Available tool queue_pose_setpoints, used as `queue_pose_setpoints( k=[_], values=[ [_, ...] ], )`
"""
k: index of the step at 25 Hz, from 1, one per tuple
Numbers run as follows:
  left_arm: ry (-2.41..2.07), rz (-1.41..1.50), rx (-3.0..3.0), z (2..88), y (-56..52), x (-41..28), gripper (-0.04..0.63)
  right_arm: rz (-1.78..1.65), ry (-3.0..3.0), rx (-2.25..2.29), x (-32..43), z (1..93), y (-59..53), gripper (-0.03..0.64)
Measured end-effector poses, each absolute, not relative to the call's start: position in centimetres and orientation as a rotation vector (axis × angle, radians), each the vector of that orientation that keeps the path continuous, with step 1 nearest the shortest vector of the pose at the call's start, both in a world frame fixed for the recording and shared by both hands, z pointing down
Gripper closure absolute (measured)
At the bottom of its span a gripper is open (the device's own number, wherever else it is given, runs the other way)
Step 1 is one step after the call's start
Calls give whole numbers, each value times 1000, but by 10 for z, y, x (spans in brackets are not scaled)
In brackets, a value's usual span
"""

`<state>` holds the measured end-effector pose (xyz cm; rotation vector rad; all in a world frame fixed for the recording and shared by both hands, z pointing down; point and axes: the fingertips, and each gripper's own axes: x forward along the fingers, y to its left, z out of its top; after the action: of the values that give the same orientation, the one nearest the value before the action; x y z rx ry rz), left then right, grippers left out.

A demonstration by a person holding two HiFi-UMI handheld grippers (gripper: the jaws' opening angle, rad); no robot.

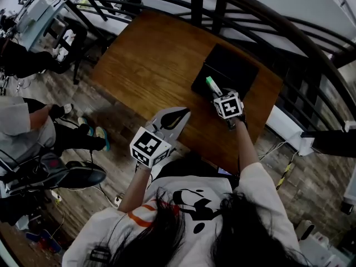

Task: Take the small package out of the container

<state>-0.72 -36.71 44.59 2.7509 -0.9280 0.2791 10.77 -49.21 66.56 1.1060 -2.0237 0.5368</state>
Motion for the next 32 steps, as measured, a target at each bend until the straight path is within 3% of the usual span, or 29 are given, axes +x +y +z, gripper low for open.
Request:
queue_pose_setpoints(
  k=[12, 32],
  values=[
    [-973, 288, 2730, 444, -362, -32, 595, 560, -2076, 1132, 102, 657, -493, 495],
    [-908, 264, 2779, 437, -323, -43, 595, 514, -2332, 1213, 66, 532, -408, 495]
  ],
)
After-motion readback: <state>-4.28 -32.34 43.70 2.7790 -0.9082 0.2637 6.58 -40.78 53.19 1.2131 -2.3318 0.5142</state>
